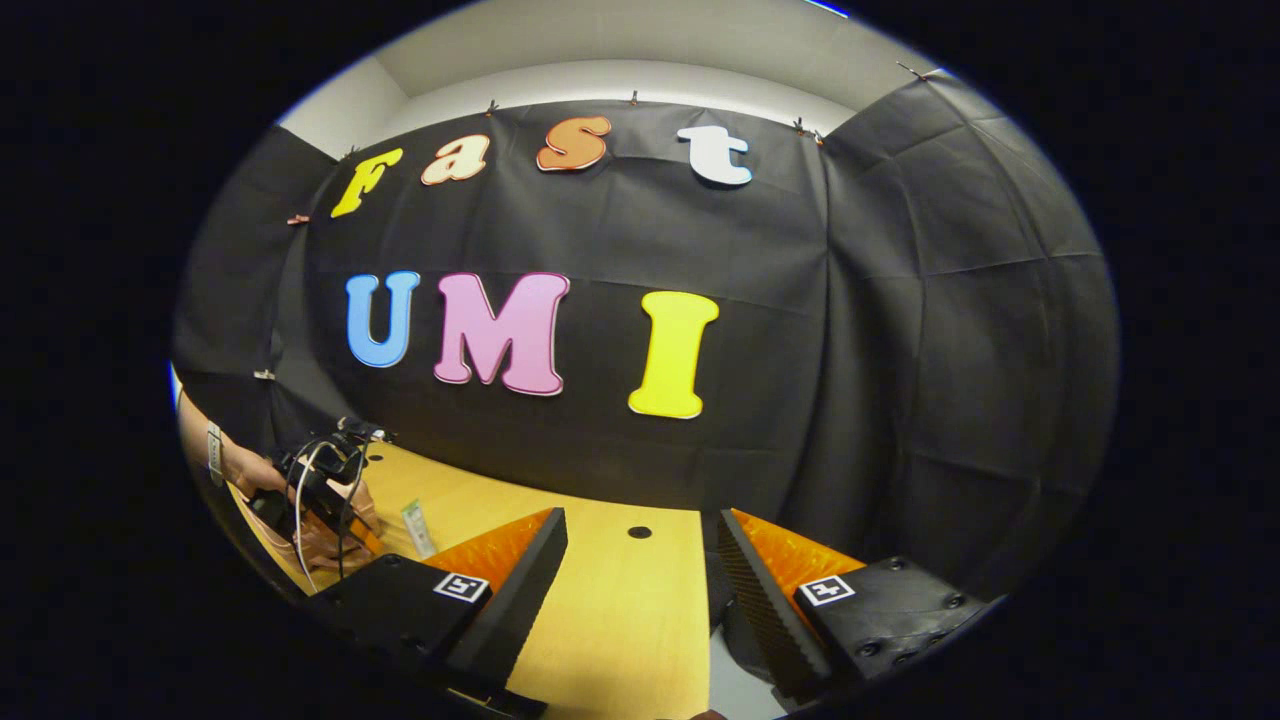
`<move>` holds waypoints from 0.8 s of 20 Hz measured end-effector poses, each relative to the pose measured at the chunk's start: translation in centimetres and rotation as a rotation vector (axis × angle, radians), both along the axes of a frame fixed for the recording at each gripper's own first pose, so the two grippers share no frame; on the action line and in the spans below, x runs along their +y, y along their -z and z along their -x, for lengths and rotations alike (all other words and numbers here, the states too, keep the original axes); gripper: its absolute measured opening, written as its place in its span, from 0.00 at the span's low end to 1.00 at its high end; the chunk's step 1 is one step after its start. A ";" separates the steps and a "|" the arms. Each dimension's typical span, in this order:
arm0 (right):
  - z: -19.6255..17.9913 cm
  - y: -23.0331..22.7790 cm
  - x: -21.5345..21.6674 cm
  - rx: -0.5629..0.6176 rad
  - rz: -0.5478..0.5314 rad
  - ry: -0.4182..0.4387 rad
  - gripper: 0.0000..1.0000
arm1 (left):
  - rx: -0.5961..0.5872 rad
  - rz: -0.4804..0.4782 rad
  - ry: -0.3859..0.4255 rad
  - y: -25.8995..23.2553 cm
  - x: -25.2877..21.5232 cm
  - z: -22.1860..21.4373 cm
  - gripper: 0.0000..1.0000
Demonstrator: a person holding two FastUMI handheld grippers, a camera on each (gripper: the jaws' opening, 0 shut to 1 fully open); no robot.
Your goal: First open the suitcase, pack the skin care products into it, and then close the suitcase.
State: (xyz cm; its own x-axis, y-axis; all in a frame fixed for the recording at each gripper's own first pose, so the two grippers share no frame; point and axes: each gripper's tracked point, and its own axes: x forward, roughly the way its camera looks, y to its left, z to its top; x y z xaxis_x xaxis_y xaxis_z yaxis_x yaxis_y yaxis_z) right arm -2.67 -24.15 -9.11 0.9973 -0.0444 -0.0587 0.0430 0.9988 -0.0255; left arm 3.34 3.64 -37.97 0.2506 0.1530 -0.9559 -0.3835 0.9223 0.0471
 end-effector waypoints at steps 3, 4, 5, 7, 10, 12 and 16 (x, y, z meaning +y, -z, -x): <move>0.4 0.4 -1.4 0.012 -0.023 0.057 0.96 | 0.035 0.063 -0.013 1.8 -0.5 0.2 0.84; 0.5 0.7 -1.9 0.020 -0.021 0.075 0.96 | 0.049 0.064 -0.013 2.3 -0.4 0.4 0.75; 0.6 1.1 -2.3 0.030 -0.017 0.091 0.94 | 0.059 0.084 -0.012 2.7 -0.5 0.7 0.73; 0.9 1.5 -2.7 0.044 -0.010 0.109 0.96 | 0.126 0.089 -0.016 3.2 0.1 1.6 0.59; 0.9 1.7 -2.5 0.052 -0.012 0.107 0.96 | 0.169 0.117 0.047 2.6 -0.1 1.8 0.20; 0.6 1.8 -2.2 0.053 -0.002 0.094 0.96 | 0.132 0.122 0.089 0.5 -0.4 0.8 0.16; -0.5 1.1 -0.6 0.033 -0.006 0.043 0.96 | 0.019 0.162 0.095 -8.6 0.6 -0.5 0.15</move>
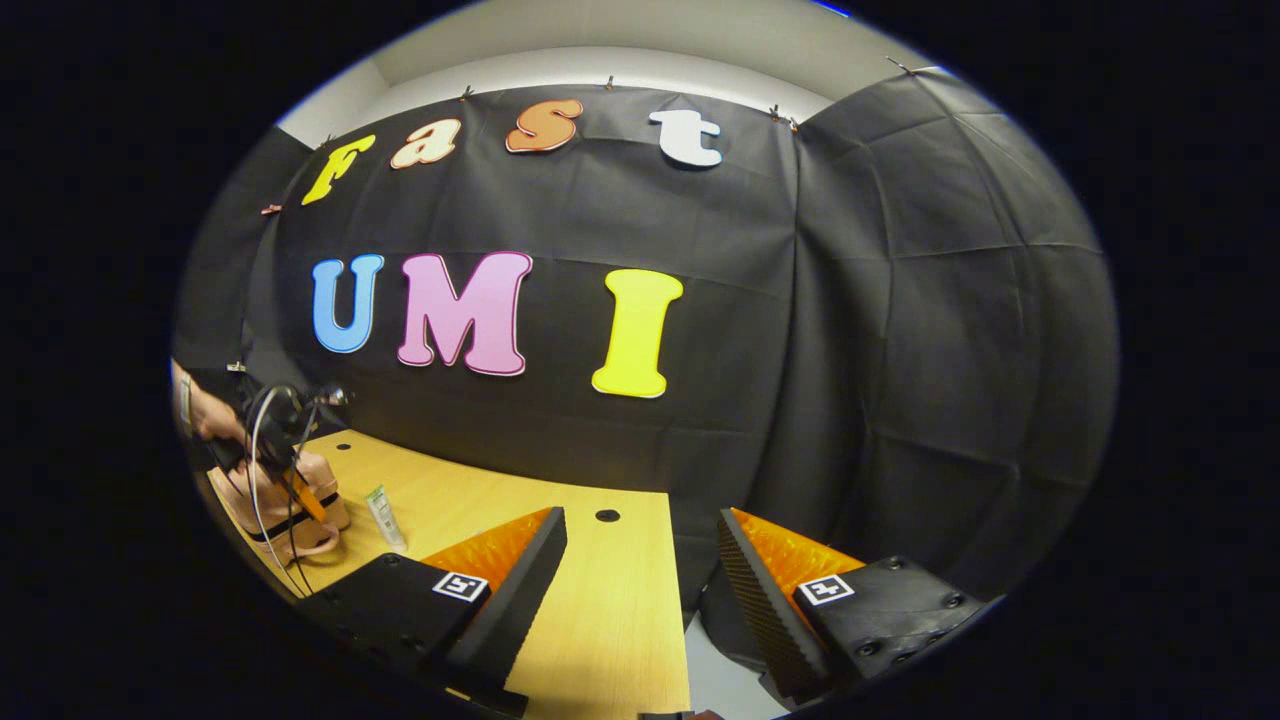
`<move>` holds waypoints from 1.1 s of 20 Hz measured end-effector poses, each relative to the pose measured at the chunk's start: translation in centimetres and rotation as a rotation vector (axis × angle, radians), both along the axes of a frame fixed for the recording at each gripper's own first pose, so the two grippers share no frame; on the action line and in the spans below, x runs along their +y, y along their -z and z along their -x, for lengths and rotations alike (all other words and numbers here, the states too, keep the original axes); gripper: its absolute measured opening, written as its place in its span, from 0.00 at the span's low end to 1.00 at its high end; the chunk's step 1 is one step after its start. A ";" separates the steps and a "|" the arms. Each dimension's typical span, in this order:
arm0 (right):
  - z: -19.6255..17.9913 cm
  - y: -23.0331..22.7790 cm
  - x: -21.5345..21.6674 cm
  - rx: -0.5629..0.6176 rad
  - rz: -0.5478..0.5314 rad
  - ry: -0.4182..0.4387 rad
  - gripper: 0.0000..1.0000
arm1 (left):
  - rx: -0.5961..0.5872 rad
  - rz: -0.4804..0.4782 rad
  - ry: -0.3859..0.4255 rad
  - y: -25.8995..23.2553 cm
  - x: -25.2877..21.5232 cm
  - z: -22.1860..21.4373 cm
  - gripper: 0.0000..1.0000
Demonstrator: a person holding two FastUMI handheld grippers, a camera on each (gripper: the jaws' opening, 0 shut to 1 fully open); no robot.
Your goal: First open the suitcase, pack the skin care products into it, and then close the suitcase.
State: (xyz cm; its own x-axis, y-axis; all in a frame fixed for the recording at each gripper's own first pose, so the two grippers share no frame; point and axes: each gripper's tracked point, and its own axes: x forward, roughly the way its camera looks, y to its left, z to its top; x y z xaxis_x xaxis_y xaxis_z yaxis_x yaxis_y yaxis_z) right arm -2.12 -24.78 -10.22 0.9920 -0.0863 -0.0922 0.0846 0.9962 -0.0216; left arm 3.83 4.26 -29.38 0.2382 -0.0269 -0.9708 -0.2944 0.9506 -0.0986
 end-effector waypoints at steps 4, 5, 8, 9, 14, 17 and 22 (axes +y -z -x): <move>-2.0 -0.3 2.9 -0.018 -0.022 -0.080 0.96 | -0.107 -0.100 0.032 -10.6 7.1 1.4 0.14; -2.5 -0.1 4.0 -0.009 -0.032 -0.098 0.93 | -0.135 -0.114 0.023 -12.7 9.2 1.9 0.14; -4.0 -1.3 7.6 -0.016 -0.029 -0.121 0.96 | -0.254 -0.146 -0.006 -17.0 15.7 2.7 0.11; -4.5 -1.8 8.9 -0.031 -0.014 -0.110 0.96 | -0.290 -0.168 0.001 -17.9 18.5 3.0 0.10; -5.3 -2.3 16.0 -0.013 0.013 -0.023 0.96 | -0.306 -0.338 0.056 -18.8 33.3 6.2 0.08; -5.9 -2.2 19.6 0.024 0.058 0.008 0.96 | -0.273 -0.460 0.069 -15.7 43.4 7.9 0.08; -5.3 -0.2 23.6 0.154 0.053 0.048 0.96 | -0.109 -0.379 -0.045 -3.7 53.9 12.0 0.08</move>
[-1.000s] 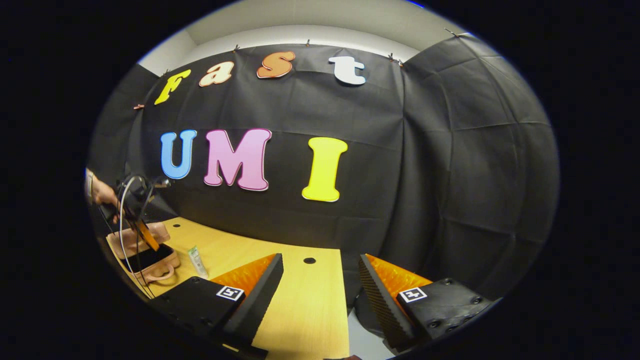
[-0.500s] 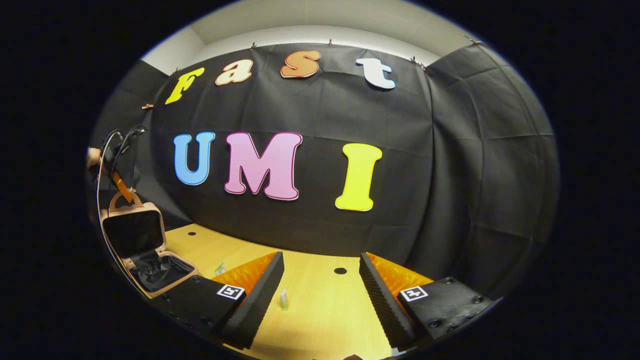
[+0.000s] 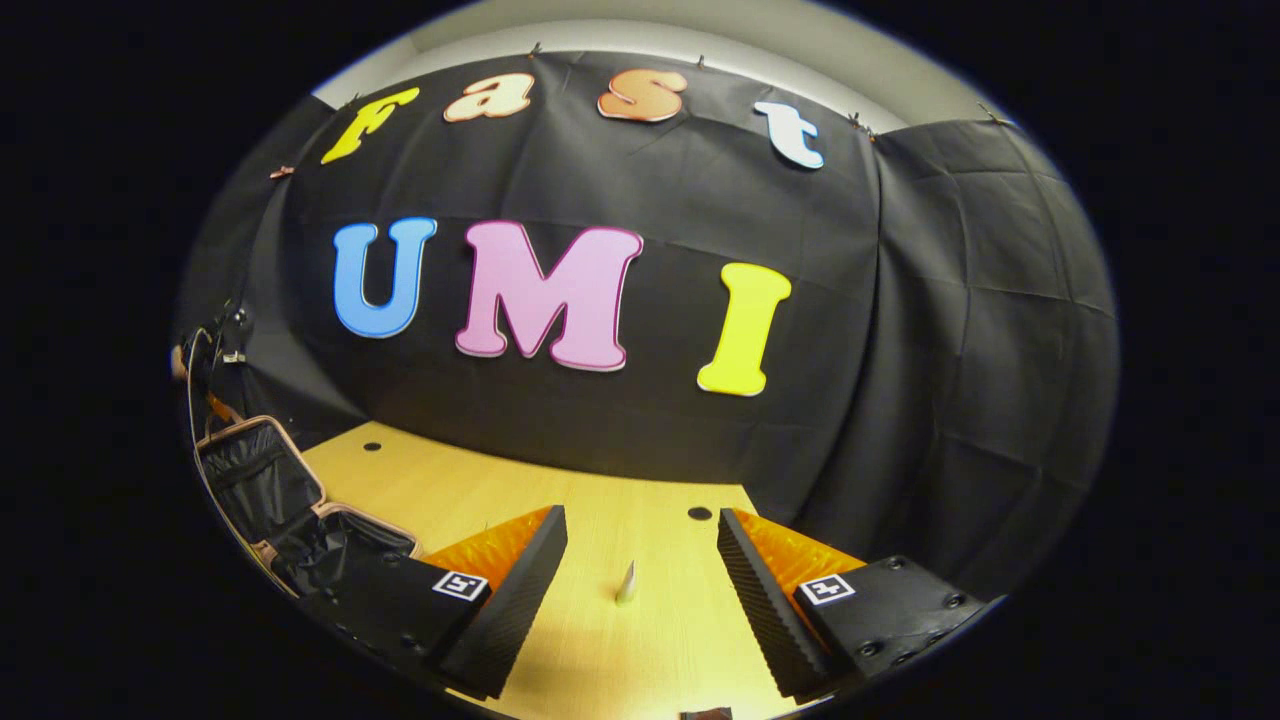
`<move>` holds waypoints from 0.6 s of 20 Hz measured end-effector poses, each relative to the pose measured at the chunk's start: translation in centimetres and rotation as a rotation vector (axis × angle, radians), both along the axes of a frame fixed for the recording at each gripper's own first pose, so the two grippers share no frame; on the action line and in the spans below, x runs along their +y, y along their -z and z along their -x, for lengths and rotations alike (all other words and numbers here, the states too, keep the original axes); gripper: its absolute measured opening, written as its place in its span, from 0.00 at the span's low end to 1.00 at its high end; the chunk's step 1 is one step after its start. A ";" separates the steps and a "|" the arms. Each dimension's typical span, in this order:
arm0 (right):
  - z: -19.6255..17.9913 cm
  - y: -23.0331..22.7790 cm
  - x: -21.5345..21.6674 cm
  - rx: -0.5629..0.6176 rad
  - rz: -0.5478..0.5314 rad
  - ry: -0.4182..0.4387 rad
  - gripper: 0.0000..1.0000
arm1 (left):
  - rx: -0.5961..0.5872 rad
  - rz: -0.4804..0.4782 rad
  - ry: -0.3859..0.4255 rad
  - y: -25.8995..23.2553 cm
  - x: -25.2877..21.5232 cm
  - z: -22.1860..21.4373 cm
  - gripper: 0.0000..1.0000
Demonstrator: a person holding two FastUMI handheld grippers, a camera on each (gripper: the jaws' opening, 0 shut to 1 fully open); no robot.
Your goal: First open the suitcase, pack the skin care products into it, and then close the suitcase.
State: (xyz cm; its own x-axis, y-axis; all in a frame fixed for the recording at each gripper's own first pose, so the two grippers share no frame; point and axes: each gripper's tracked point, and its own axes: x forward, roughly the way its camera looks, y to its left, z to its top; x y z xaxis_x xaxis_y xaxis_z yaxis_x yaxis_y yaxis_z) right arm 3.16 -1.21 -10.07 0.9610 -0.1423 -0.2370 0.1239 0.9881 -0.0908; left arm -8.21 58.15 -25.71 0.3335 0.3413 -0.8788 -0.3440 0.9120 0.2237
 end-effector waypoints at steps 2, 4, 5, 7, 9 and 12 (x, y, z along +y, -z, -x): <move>0.5 0.0 0.7 0.006 -0.015 0.035 0.96 | 0.027 0.083 -0.063 4.4 1.4 0.6 0.08; 1.1 0.4 1.0 0.022 -0.050 0.083 0.96 | 0.036 0.139 -0.095 7.8 1.8 0.8 0.09; 1.3 0.8 1.0 0.037 -0.061 0.105 0.96 | 0.045 0.145 -0.090 9.6 1.9 1.4 0.09; 1.5 0.9 0.9 0.042 -0.072 0.135 0.96 | 0.051 0.112 -0.049 11.4 2.6 1.4 0.11; 1.5 0.9 0.6 0.038 -0.067 0.154 0.96 | 0.064 0.013 -0.024 11.1 4.0 1.6 0.24; 1.3 1.2 -0.1 0.029 -0.044 0.174 0.96 | -0.049 -0.131 0.019 7.7 4.6 -0.4 0.71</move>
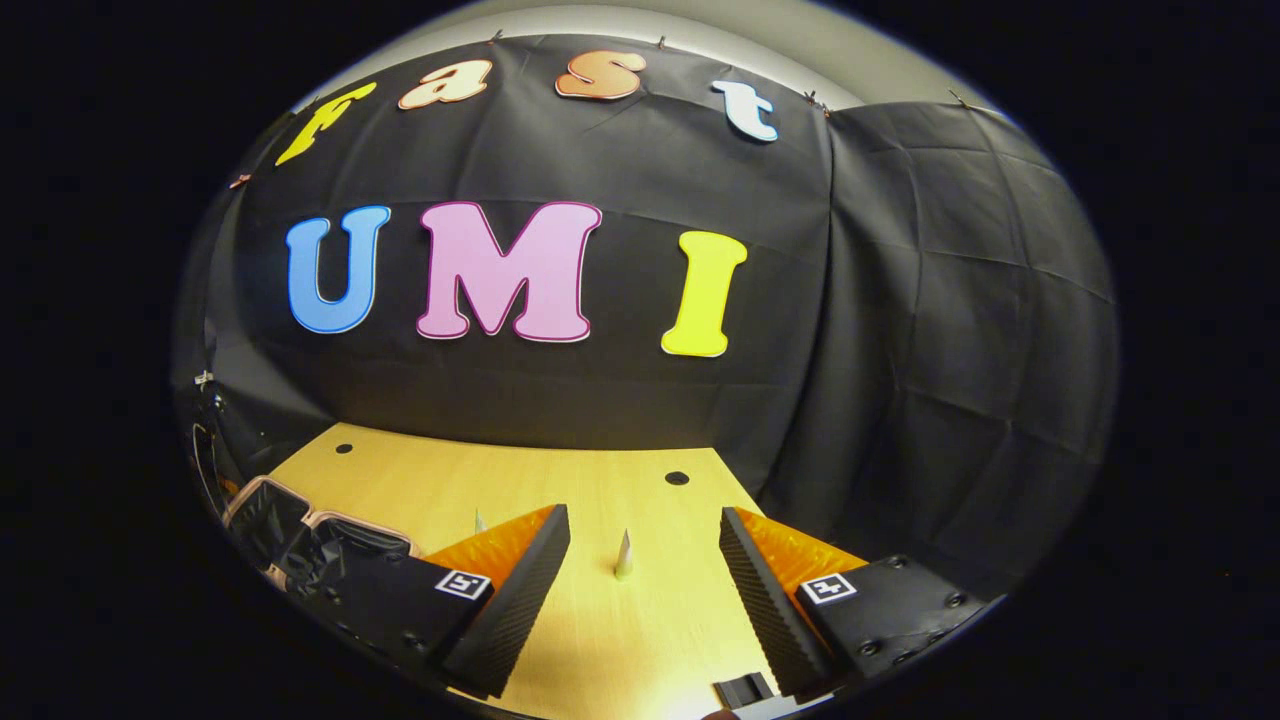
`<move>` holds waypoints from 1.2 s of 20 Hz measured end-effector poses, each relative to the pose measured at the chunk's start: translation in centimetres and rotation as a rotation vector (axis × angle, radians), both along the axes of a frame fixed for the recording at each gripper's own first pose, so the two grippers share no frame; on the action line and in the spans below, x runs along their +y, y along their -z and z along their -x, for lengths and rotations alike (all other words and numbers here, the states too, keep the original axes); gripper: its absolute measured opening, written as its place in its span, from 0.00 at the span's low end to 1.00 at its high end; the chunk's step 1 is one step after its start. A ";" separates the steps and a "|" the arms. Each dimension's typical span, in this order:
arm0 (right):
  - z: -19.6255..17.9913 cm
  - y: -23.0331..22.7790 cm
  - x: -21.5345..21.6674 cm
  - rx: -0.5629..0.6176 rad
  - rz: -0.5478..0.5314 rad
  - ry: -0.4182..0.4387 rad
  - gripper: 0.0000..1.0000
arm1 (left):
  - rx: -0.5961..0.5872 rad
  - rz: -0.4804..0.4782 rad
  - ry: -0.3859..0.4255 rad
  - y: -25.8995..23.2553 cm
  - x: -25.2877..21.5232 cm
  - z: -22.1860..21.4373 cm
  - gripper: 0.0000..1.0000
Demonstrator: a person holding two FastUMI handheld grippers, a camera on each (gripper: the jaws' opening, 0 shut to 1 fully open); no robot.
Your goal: First open the suitcase, pack the skin care products into it, and then close the suitcase.
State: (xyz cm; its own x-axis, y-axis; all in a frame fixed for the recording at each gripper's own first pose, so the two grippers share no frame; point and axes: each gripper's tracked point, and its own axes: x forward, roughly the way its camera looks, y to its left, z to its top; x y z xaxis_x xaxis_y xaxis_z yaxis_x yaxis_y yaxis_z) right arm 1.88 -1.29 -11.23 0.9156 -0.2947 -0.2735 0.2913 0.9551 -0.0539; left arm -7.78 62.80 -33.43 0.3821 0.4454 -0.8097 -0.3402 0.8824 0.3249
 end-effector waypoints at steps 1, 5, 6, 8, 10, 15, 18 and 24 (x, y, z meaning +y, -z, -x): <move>-0.1 0.3 -0.2 -0.002 0.002 0.005 0.96 | -0.055 -0.032 0.029 -1.3 -0.5 -0.7 1.00; -0.7 1.3 -0.7 0.002 -0.008 0.003 0.96 | -0.301 -0.106 0.209 -11.8 -8.3 -4.3 0.96; -1.0 1.4 -0.8 0.001 -0.003 -0.002 0.96 | -0.362 -0.081 0.253 -14.1 -11.6 -5.1 0.96; -1.6 1.0 -1.2 -0.014 0.013 -0.010 0.96 | -0.526 -0.034 0.330 -18.8 -18.7 -7.0 0.96; -1.9 0.9 -1.3 -0.031 0.004 -0.017 0.96 | -0.625 0.064 0.413 -21.6 -26.1 -8.5 0.96; -2.6 1.4 -1.0 -0.049 -0.018 -0.071 0.96 | -0.598 0.334 0.645 -20.3 -46.9 -11.2 0.96; -2.8 1.2 -1.5 -0.068 -0.031 -0.100 0.96 | -0.469 0.427 0.732 -14.6 -55.7 -11.8 0.97; -2.3 3.9 -4.2 -0.021 -0.110 -0.130 0.96 | -0.237 0.533 0.519 -5.0 -62.1 -16.2 0.98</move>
State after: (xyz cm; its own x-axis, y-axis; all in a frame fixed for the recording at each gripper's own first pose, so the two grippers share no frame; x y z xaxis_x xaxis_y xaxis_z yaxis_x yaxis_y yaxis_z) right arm 4.16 -5.48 -15.16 0.9499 -0.1423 -0.2781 0.1646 0.9846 0.0582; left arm 8.46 0.69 -28.45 0.6248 -0.2640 -0.7348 0.1516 0.9642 -0.2174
